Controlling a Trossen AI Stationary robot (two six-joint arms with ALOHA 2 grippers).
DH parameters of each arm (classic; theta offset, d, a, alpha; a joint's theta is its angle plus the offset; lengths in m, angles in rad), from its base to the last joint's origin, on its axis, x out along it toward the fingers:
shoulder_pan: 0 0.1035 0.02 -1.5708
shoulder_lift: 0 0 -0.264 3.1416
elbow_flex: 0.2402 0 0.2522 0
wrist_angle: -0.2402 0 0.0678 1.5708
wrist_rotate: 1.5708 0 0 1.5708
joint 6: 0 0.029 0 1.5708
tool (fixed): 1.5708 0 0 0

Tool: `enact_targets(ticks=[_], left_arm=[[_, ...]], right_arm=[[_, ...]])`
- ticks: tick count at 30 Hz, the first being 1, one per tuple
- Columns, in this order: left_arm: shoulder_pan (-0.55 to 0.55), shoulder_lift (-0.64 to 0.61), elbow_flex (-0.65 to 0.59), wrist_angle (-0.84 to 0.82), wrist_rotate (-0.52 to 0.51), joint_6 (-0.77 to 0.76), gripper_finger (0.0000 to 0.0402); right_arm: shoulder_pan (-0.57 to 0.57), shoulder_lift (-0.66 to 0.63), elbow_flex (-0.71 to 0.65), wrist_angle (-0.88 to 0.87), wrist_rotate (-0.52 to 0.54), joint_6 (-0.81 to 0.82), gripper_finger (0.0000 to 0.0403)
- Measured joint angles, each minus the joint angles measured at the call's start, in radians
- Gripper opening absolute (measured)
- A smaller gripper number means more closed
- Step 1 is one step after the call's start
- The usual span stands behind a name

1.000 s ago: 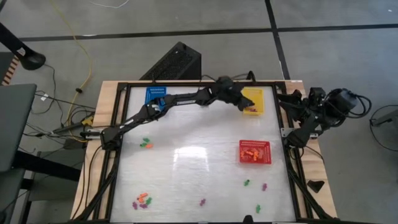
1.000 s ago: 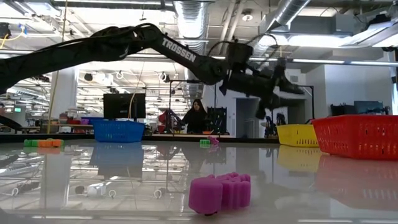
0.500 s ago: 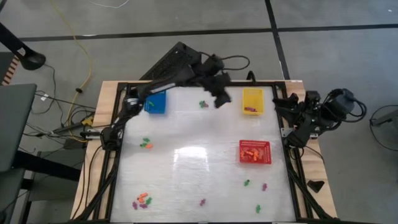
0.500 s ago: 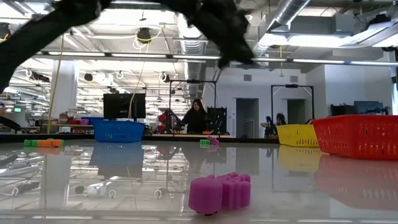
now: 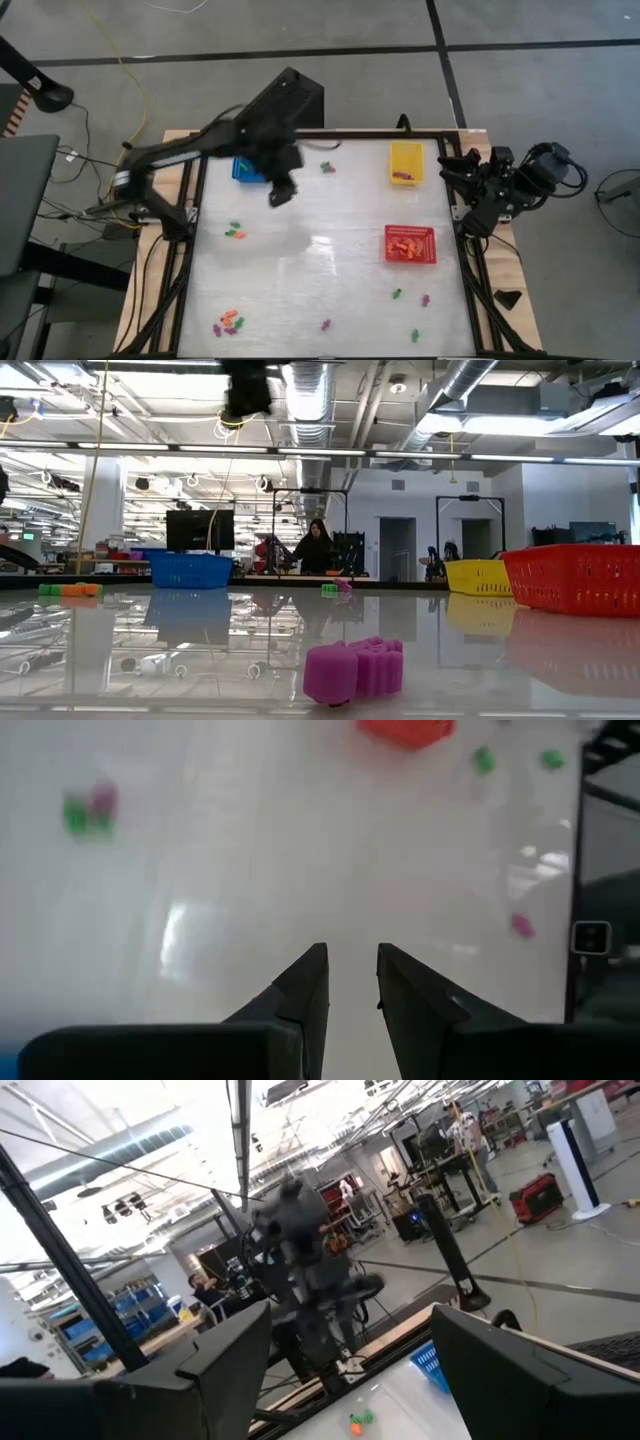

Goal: Sort Halloween decoration
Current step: Put the orange skeleton toy into the red bin

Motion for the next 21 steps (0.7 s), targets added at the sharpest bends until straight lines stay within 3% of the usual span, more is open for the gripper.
enact_targets(ticks=[6, 12, 15, 21], left_arm=[[-0.213, -0.400, -0.507, 0.142, -0.087, -0.359, 0.0078], [-0.581, -0.701, -0.864, 0.276, -0.300, -0.876, 0.0078], [-0.740, -0.770, -0.980, 0.349, -0.410, -0.998, 0.0078], [-0.984, -0.703, -1.114, 0.618, -0.396, -1.019, 0.0078]], right_arm=[[-0.009, 0.000, 0.000, -0.010, 0.007, -0.002, 0.0304], [-0.045, 0.000, 0.000, -0.013, 0.007, 0.005, 0.0304], [-0.059, 0.000, 0.000, -0.013, 0.008, 0.012, 0.0304], [-0.086, 0.000, 0.000, -0.013, 0.007, 0.042, 0.0304]])
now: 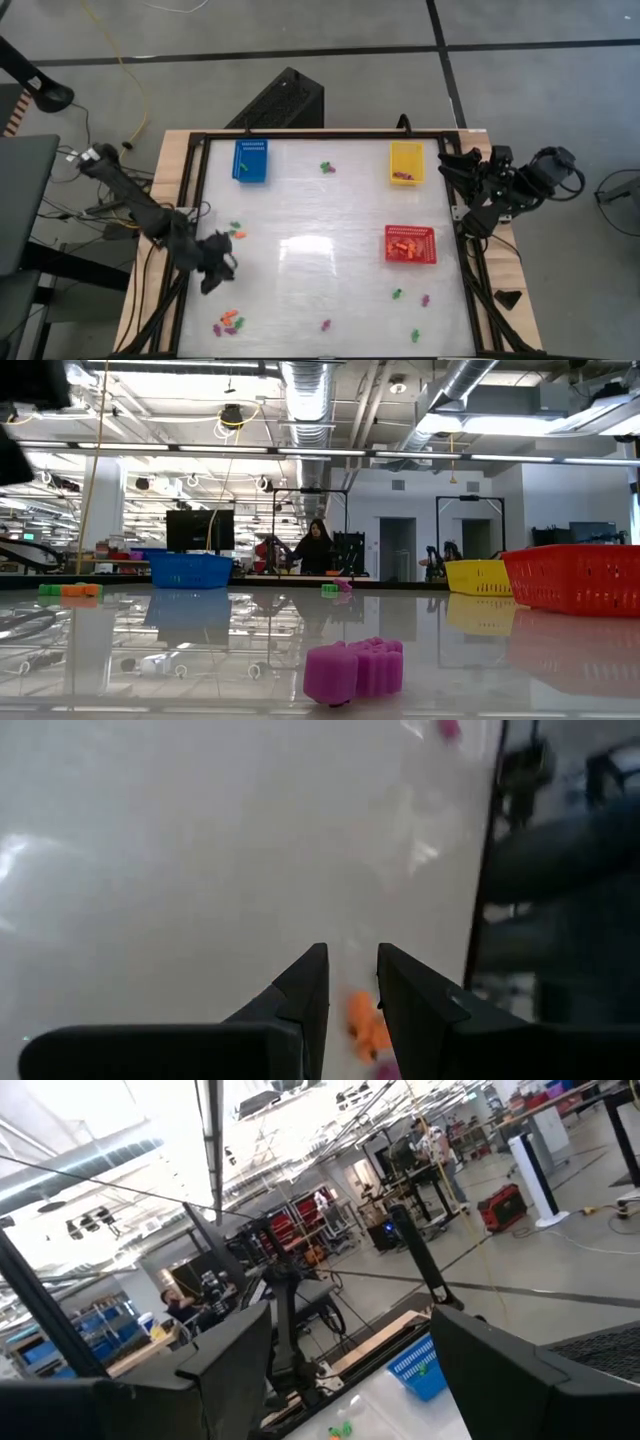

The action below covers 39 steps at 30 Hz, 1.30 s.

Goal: Sort Halloween decoration
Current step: Put the orange skeleton toy into the red bin

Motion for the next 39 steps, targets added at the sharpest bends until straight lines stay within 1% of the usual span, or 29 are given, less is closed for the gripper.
enact_targets(ticks=[3, 6, 11, 15, 18, 25, 27, 29, 30, 33, 34, 36, 39], left_arm=[[-0.085, 0.080, -0.023, 0.041, -0.003, -0.044, 0.0078], [-0.145, 0.158, -0.025, 0.090, -0.011, -0.064, 0.0082], [-0.213, 0.296, -0.025, 0.264, -0.025, -0.092, 0.0118], [-0.249, 0.408, -0.024, 0.372, -0.025, -0.163, 0.0153], [-0.260, 0.494, -0.018, 0.396, -0.021, -0.214, 0.0169], [-0.257, 0.697, 0.048, 0.392, -0.020, -0.257, 0.0176], [-0.245, 0.752, 0.078, 0.398, 0.018, -0.280, 0.0167], [-0.233, 0.794, 0.103, 0.410, 0.081, -0.289, 0.0140], [-0.229, 0.807, 0.112, 0.412, 0.097, -0.290, 0.0117], [-0.226, 0.817, 0.125, 0.405, 0.118, -0.272, 0.0030], [-0.226, 0.816, 0.125, 0.405, 0.117, -0.267, 0.0021], [-0.227, 0.811, 0.125, 0.404, 0.117, -0.272, 0.0015], [-0.228, 0.791, 0.119, 0.401, 0.104, -0.260, 0.0013]], right_arm=[[-0.006, 0.000, 0.000, -0.001, -0.001, 0.013, 0.0304], [-0.006, -0.001, 0.000, 0.001, -0.001, 0.019, 0.0304], [-0.007, -0.001, 0.000, 0.007, -0.001, 0.031, 0.0304], [-0.006, -0.002, 0.000, 0.009, -0.001, 0.046, 0.0304], [-0.006, -0.002, 0.000, 0.017, -0.001, 0.045, 0.0304], [-0.005, -0.002, 0.000, 0.050, -0.007, 0.045, 0.0304], [-0.005, -0.002, 0.000, 0.061, -0.008, 0.045, 0.0304], [-0.005, -0.002, 0.000, 0.071, -0.008, 0.045, 0.0304], [-0.005, -0.002, 0.000, 0.075, -0.008, 0.045, 0.0304], [-0.005, -0.002, 0.000, 0.080, -0.009, 0.043, 0.0304], [-0.005, -0.002, 0.000, 0.080, -0.009, 0.043, 0.0304], [-0.005, -0.002, 0.000, 0.080, -0.009, 0.043, 0.0304], [-0.005, -0.002, 0.000, 0.080, -0.009, 0.043, 0.0304]])
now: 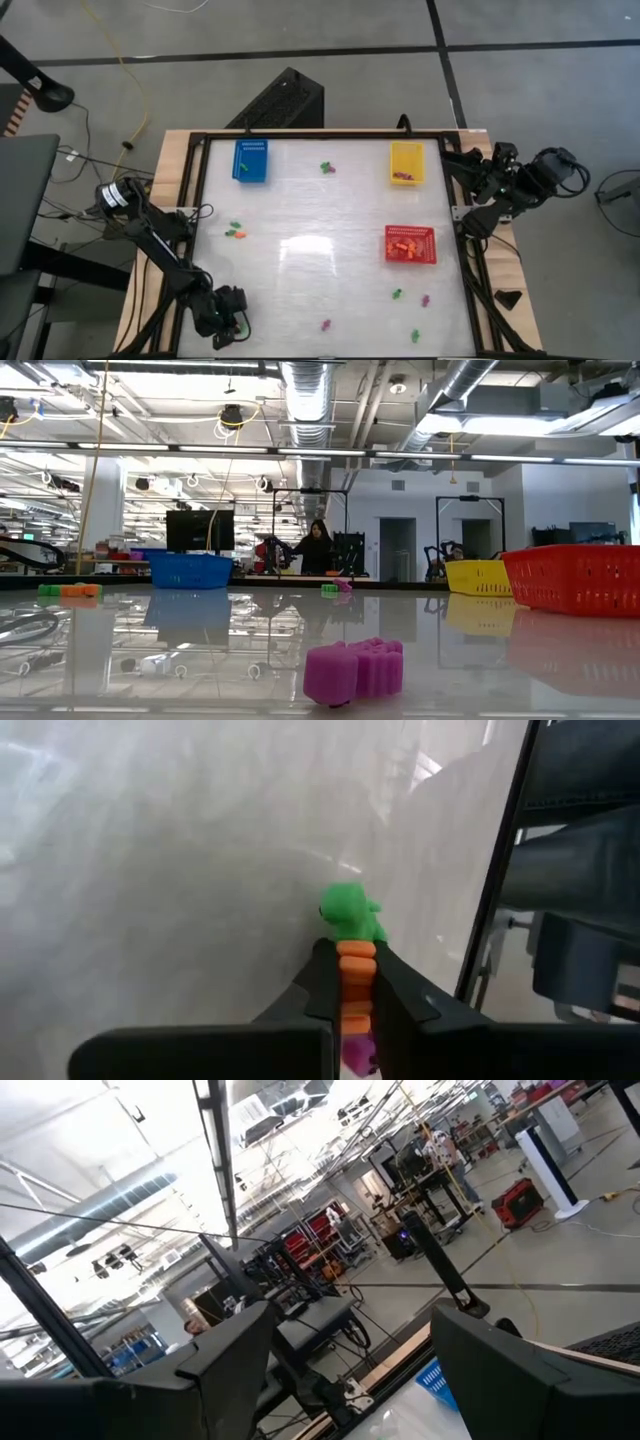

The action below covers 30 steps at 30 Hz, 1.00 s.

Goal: Sort Halloween decoration
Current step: Put the orange skeleton toy into the red bin

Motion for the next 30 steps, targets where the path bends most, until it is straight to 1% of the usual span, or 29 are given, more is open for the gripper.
enact_targets(ticks=[4, 7, 9, 12, 16, 18, 21, 23, 25, 27, 29, 30], left_arm=[[0.024, -0.075, -0.008, -0.033, -0.078, 0.019, 0.0012], [0.075, -0.163, -0.012, -0.070, -0.193, 0.065, 0.0011], [0.118, -0.217, -0.010, -0.087, -0.243, 0.099, 0.0011], [0.202, -0.285, -0.009, -0.081, -0.251, 0.223, 0.0011], [0.351, -0.318, -0.007, 0.025, -0.213, 0.373, 0.0011], [0.422, -0.316, -0.007, 0.088, -0.167, 0.450, 0.0011], [0.550, -0.293, -0.006, 0.217, -0.065, 0.555, 0.0011], [0.650, -0.250, -0.005, 0.326, 0.040, 0.602, 0.0011], [0.747, -0.185, -0.003, 0.461, 0.159, 0.633, 0.0011], [0.843, -0.089, 0.037, 0.587, 0.274, 0.648, 0.0011], [0.923, 0.025, 0.121, 0.652, 0.383, 0.674, 0.0011], [0.953, 0.090, 0.190, 0.663, 0.443, 0.691, 0.0011]], right_arm=[[0.000, 0.000, 0.000, 0.000, 0.000, 0.000, 0.0304], [0.000, 0.000, 0.000, 0.000, 0.000, -0.001, 0.0304], [0.000, 0.000, 0.000, 0.000, 0.000, -0.001, 0.0304], [0.000, 0.000, 0.000, 0.000, -0.001, 0.000, 0.0304], [0.000, 0.000, 0.000, 0.001, -0.003, 0.000, 0.0304], [0.000, 0.000, 0.000, 0.004, -0.018, 0.000, 0.0304], [0.000, 0.000, 0.000, 0.007, -0.029, 0.002, 0.0304], [0.000, 0.000, 0.000, 0.012, -0.030, 0.003, 0.0304], [0.000, 0.000, 0.000, 0.019, -0.043, -0.005, 0.0304], [0.000, 0.000, 0.000, 0.027, -0.053, -0.023, 0.0304], [0.000, 0.000, 0.000, 0.026, -0.053, -0.024, 0.0304], [0.000, 0.000, 0.000, 0.026, -0.053, -0.025, 0.0304]])
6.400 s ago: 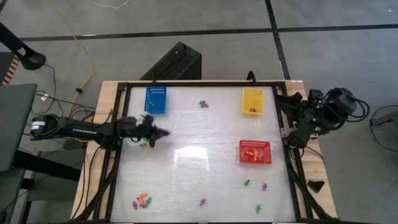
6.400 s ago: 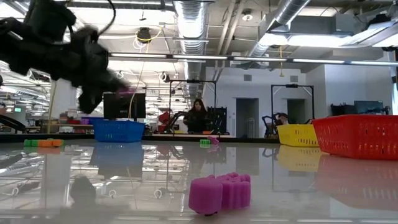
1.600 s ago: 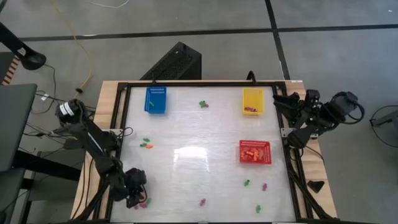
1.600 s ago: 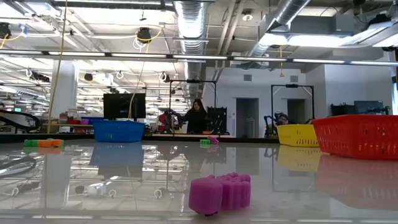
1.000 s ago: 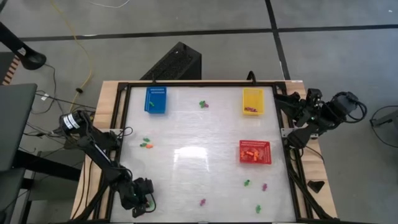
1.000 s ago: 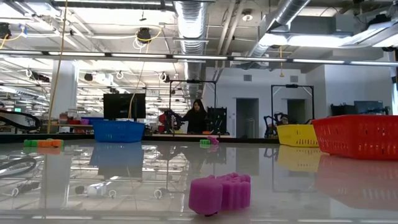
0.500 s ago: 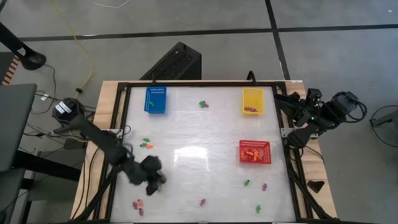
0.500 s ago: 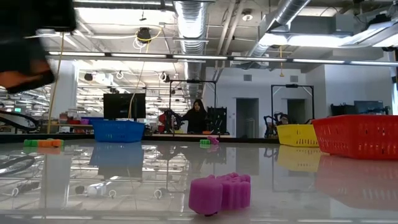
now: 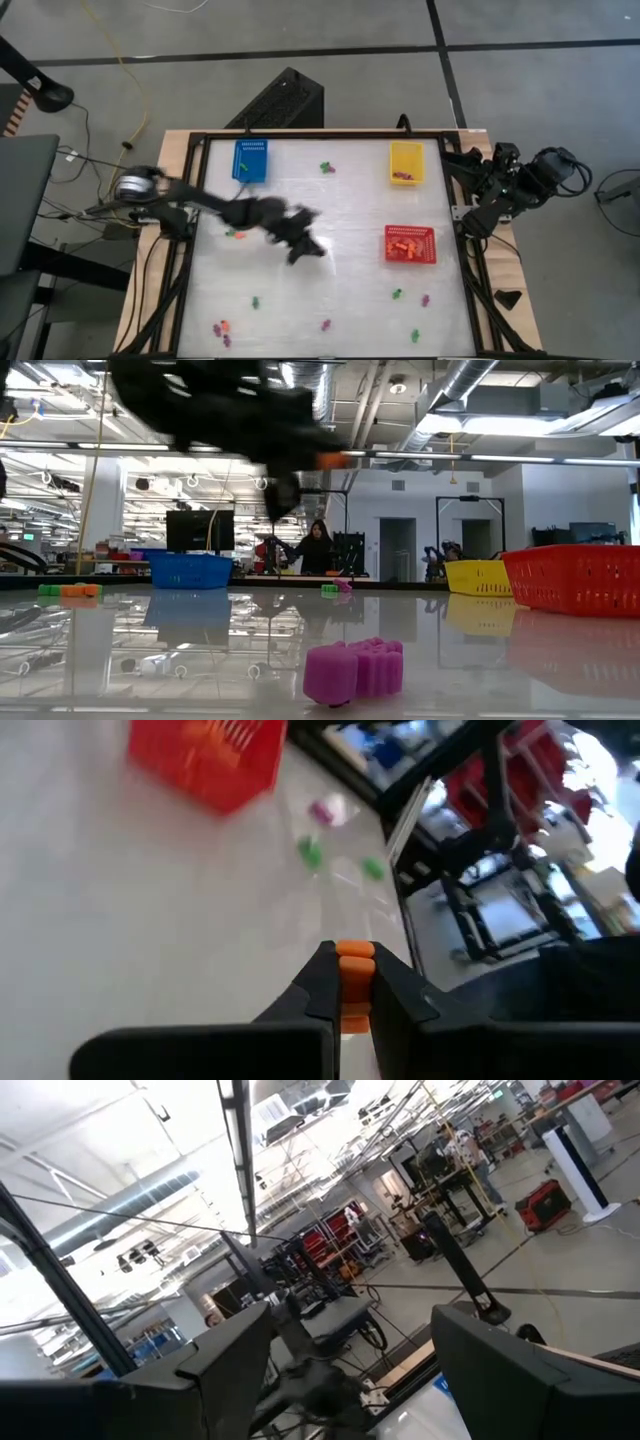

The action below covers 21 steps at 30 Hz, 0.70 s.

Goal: Sort Halloween decoration
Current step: Put the orange skeleton toy into the red bin

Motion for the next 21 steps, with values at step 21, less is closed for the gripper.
enact_targets(ticks=[21], left_arm=[[0.080, 0.870, 1.387, -0.776, 0.128, 0.381, 0.0021]], right_arm=[[0.001, -0.109, 0.000, -0.011, -0.207, -0.009, 0.0304]])
